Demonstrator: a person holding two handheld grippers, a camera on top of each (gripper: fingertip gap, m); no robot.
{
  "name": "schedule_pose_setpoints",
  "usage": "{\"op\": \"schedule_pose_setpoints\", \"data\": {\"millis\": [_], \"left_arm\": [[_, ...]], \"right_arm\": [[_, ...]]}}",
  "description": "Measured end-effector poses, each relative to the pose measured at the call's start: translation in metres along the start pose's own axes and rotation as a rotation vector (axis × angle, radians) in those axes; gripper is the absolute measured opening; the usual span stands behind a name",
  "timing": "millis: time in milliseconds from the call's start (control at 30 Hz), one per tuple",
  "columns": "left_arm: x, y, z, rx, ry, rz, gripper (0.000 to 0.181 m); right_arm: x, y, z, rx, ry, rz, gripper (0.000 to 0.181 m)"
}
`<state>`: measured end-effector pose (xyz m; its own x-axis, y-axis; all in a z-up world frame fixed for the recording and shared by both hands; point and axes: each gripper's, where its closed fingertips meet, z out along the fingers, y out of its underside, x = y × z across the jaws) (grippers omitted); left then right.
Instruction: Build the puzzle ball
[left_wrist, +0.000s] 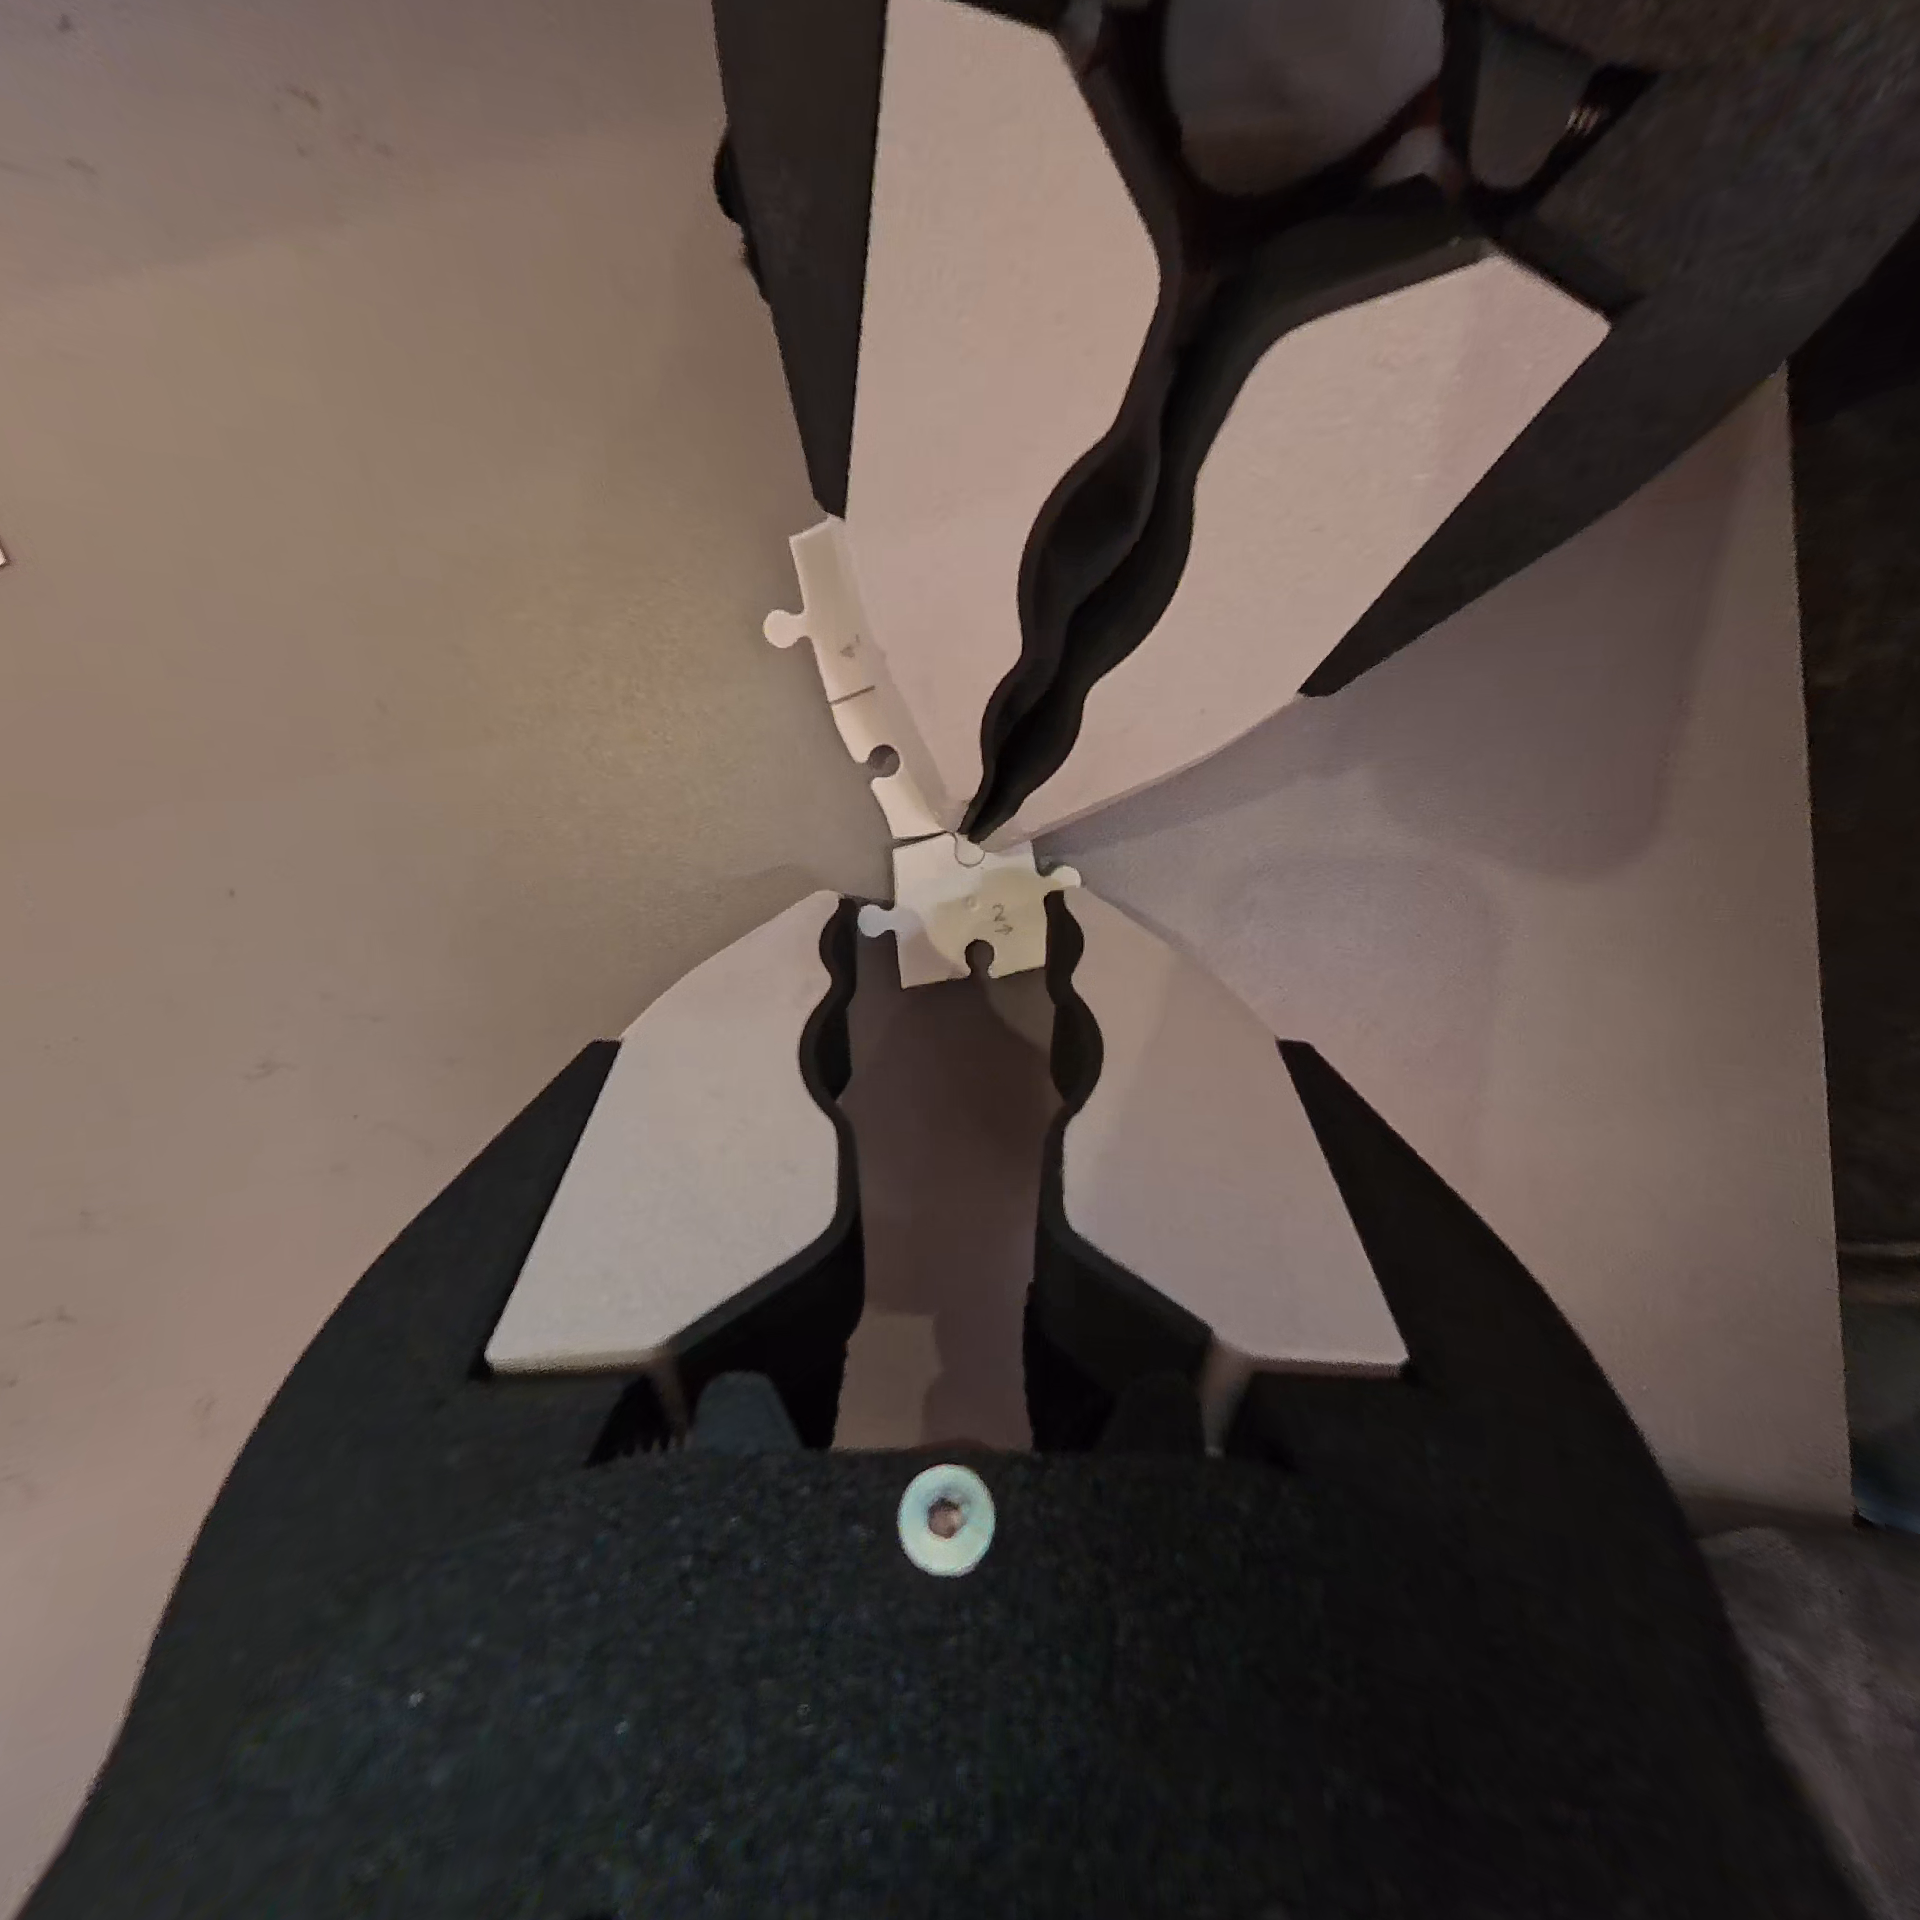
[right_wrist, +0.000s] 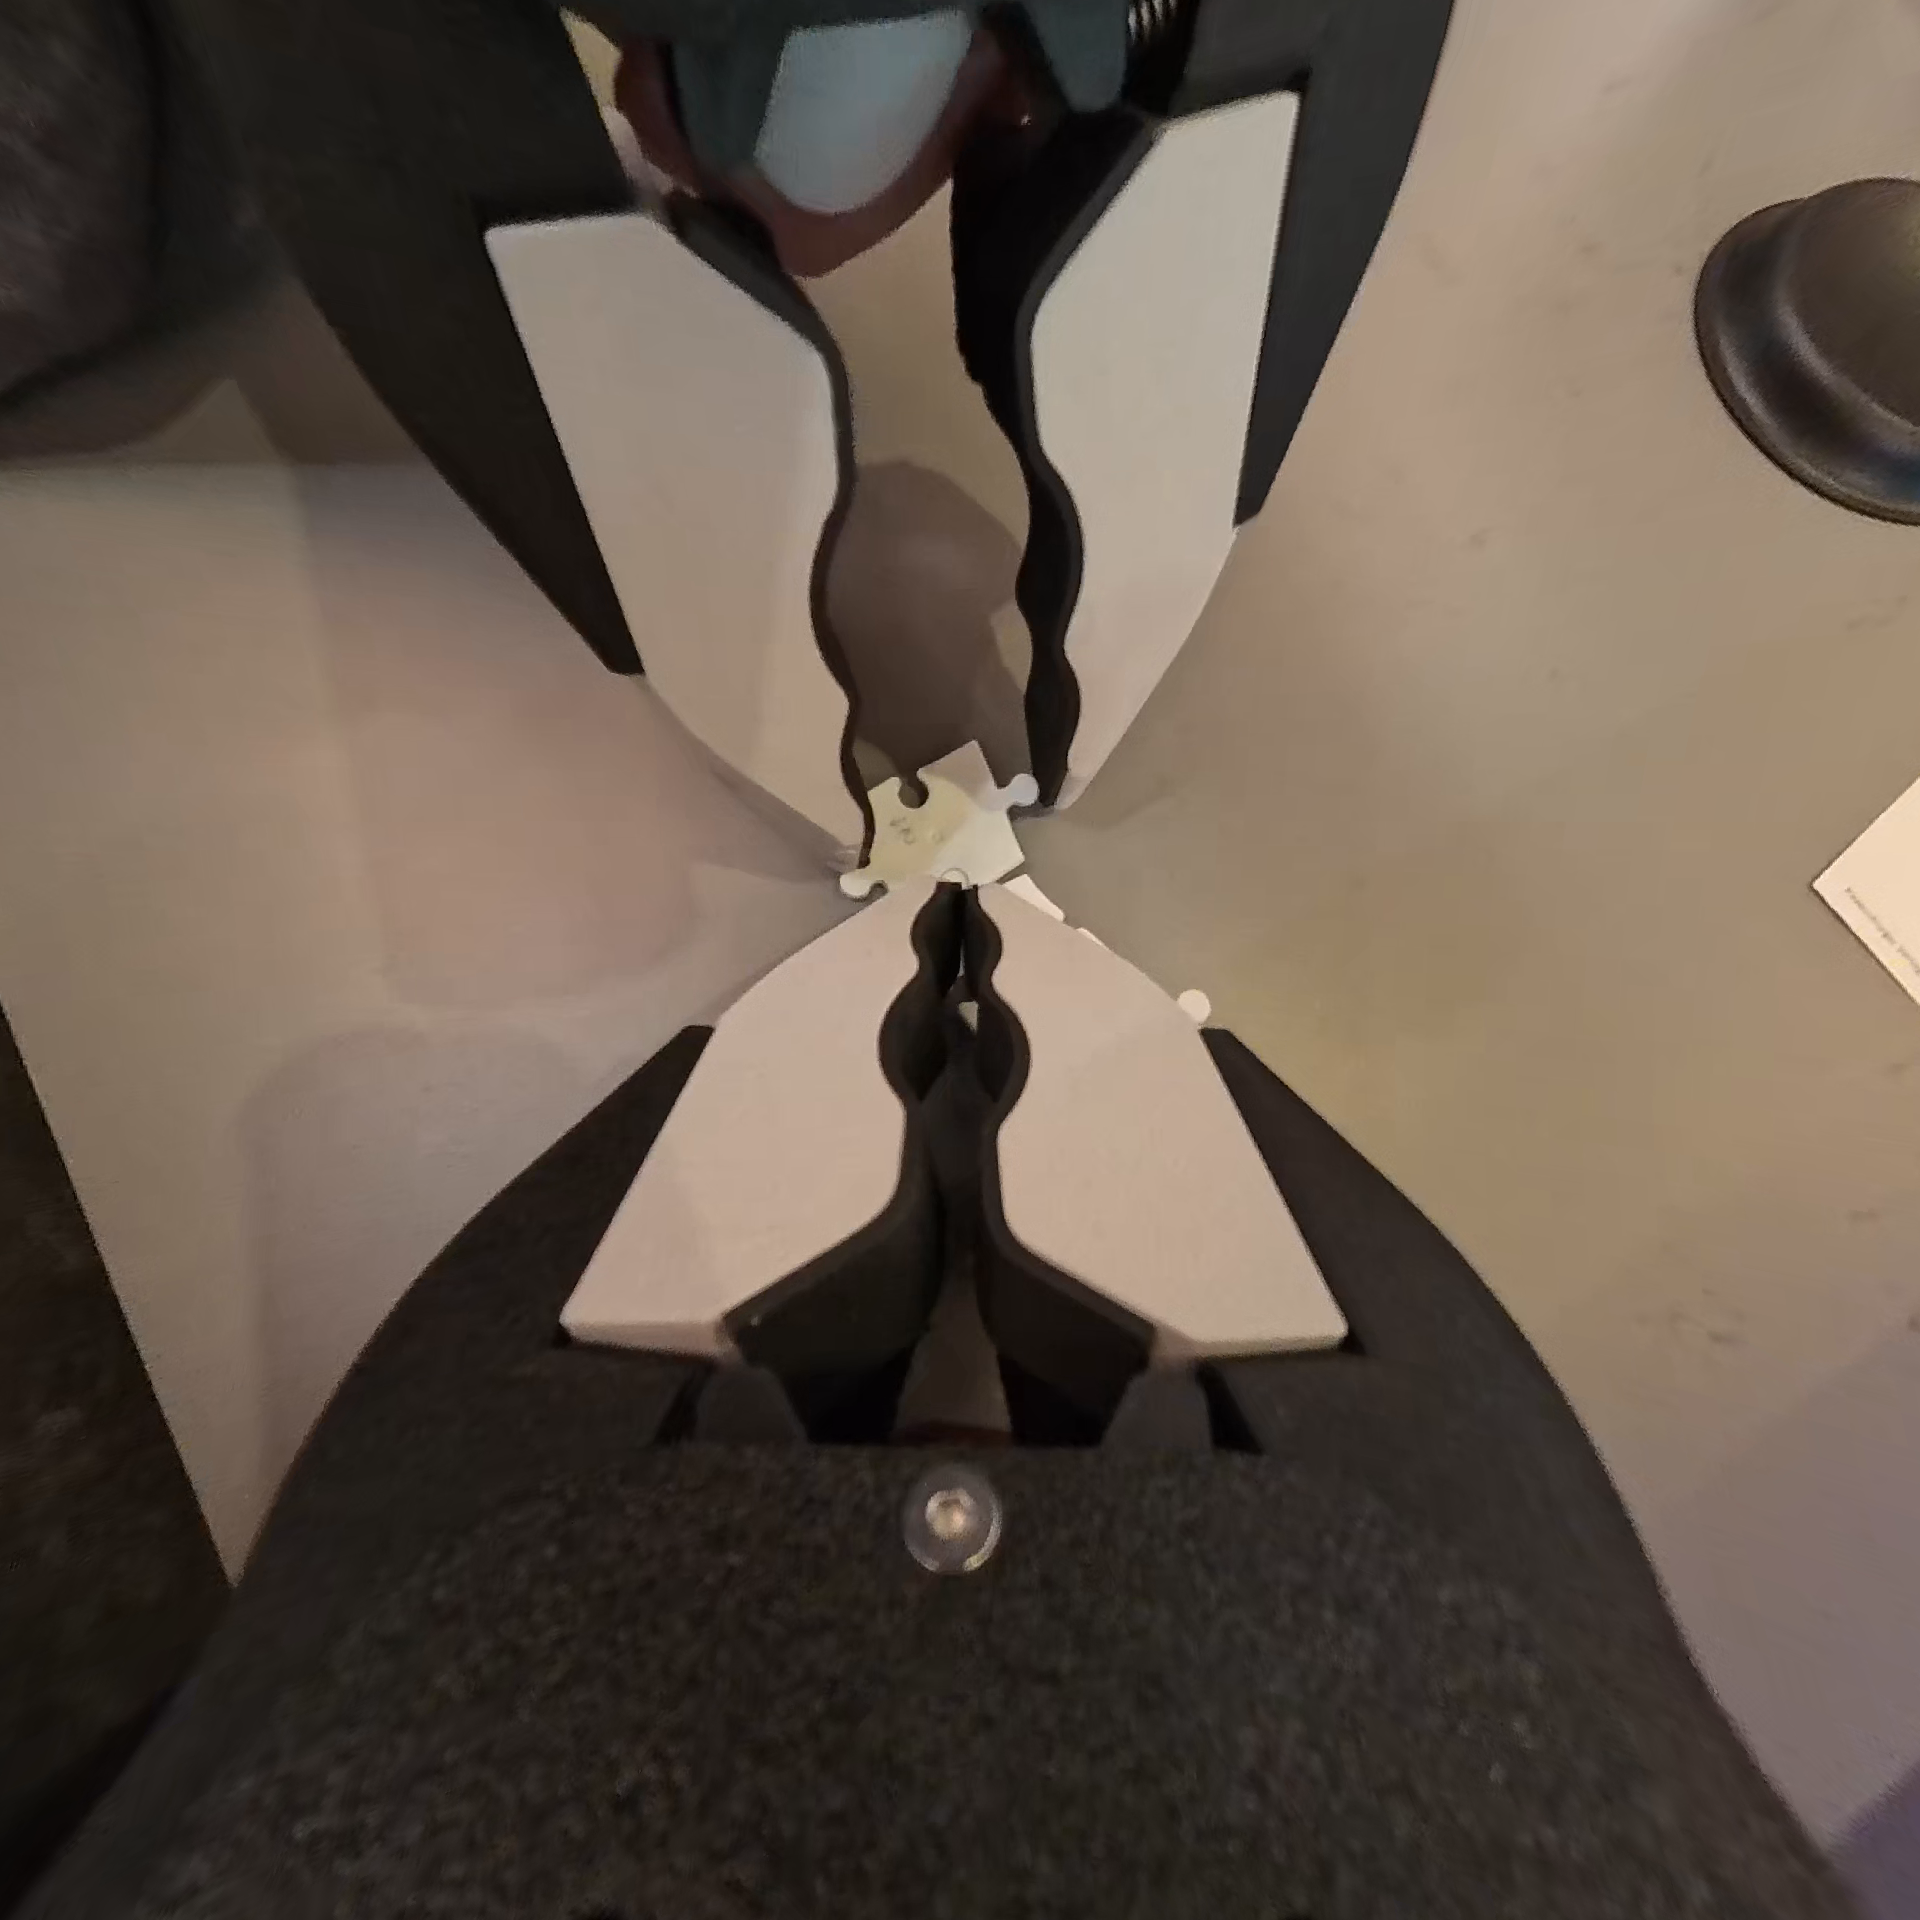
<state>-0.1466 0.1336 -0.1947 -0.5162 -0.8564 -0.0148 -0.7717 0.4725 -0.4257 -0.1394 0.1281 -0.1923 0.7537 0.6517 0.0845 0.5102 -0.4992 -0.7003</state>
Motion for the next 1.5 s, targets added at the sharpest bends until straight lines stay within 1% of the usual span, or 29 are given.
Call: {"op": "schedule_pose_setpoints", "data": {"millis": [100, 200, 333, 400, 467, 567, 633, 767, 833, 900, 1100, 1233, 1267, 1367, 1433, 1500], "left_arm": [[0.0, -0.003, -0.004, 0.054, -0.016, -0.038, 0.037], [0.001, -0.001, -0.01, 0.108, -0.043, -0.094, 0.047], [0.001, 0.005, -0.01, 0.158, -0.081, -0.138, 0.045], [0.001, 0.008, -0.007, 0.15, -0.079, -0.15, 0.043], [0.0, 0.01, -0.006, 0.137, -0.09, -0.143, 0.043], [0.0, 0.009, -0.012, 0.156, -0.1, -0.159, 0.043], [0.001, 0.011, -0.016, 0.168, -0.107, -0.18, 0.043], [0.011, 0.01, -0.022, 0.203, -0.124, -0.213, 0.042], [0.017, 0.011, -0.026, 0.222, -0.147, -0.232, 0.041], [0.024, 0.011, -0.03, 0.252, -0.167, -0.26, 0.037], [0.036, 0.01, -0.034, 0.331, -0.206, -0.336, 0.035], [0.039, 0.006, -0.036, 0.359, -0.206, -0.383, 0.039], [0.04, 0.004, -0.036, 0.367, -0.214, -0.389, 0.039], [0.046, 0.003, -0.038, 0.381, -0.224, -0.402, 0.04], [0.051, 0.003, -0.04, 0.396, -0.232, -0.415, 0.04], [0.057, 0.003, -0.041, 0.404, -0.227, -0.426, 0.04]], "right_arm": [[0.0, 0.0, 0.0, -0.001, 0.003, -0.002, 0.001], [0.0, 0.0, 0.0, -0.001, 0.005, -0.006, 0.001], [0.0, 0.0, 0.0, -0.001, -0.006, 0.005, 0.001], [0.0, -0.001, 0.0, -0.005, -0.013, 0.012, 0.001], [0.004, -0.001, -0.002, -0.007, 0.011, 0.002, 0.0], [0.007, -0.011, -0.011, 0.037, 0.012, 0.013, 0.0], [0.01, -0.014, -0.014, 0.04, 0.024, 0.018, 0.0], [0.008, -0.015, -0.007, 0.008, 0.013, 0.02, 0.0], [0.007, -0.012, -0.001, -0.026, 0.026, 0.011, 0.0], [0.007, -0.004, 0.004, -0.071, 0.034, 0.006, 0.0], [0.007, -0.001, 0.004, -0.061, 0.021, 0.035, 0.001], [0.006, -0.001, 0.003, -0.054, 0.011, 0.042, 0.0], [0.004, -0.002, 0.001, -0.057, -0.009, 0.057, 0.0], [0.013, -0.015, -0.022, 0.018, 0.026, 0.07, 0.0], [0.017, -0.01, -0.031, -0.008, 0.036, 0.075, 0.0], [0.014, -0.005, -0.032, -0.02, 0.024, 0.074, 0.0]]}}
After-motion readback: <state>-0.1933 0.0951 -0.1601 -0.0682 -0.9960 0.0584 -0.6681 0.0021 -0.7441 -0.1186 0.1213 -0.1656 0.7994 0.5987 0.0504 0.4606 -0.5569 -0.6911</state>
